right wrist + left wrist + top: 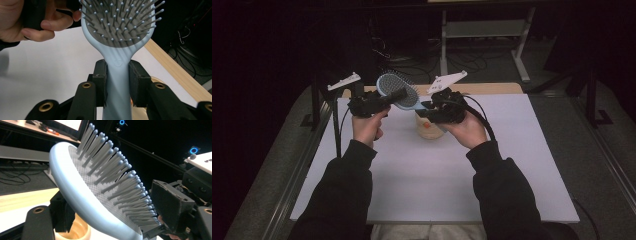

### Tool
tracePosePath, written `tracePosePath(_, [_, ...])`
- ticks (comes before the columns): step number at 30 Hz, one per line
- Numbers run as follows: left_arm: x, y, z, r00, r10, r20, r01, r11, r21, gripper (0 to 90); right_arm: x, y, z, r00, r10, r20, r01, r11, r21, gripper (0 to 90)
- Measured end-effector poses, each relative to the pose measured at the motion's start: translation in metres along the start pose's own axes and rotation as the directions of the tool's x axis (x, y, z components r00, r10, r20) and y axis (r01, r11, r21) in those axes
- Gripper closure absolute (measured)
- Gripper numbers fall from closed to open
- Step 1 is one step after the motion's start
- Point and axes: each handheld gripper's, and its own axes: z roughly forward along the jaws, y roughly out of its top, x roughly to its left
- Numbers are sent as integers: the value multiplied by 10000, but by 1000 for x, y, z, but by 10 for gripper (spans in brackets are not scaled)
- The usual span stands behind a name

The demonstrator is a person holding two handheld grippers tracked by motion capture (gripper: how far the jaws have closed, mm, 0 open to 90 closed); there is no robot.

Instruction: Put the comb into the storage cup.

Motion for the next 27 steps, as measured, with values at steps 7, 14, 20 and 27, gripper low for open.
tracePosePath(7, [3, 0, 1, 9987, -398, 332, 402, 9991, -134, 371, 2, 0, 3, 9996, -171, 227, 172, 9998, -44, 683])
tracePosePath(14, [6, 1, 0, 9946, -710, 762, 717, 9974, -64, 458, 2, -4, 6, 9998, -135, 146, 134, 9999, 57, 684])
tracePosePath(20, [-2, 6, 0, 9966, -119, 812, 115, 9999, 60, 525, 3, -4, 9, 10000, -62, 21, 62, 9999, 143, 686])
tracePosePath(27, [-10, 14, 4, 9955, 567, 753, -606, 9969, 502, 561, 1, -5, 11, 9998, 133, -145, -131, 9999, 106, 683])
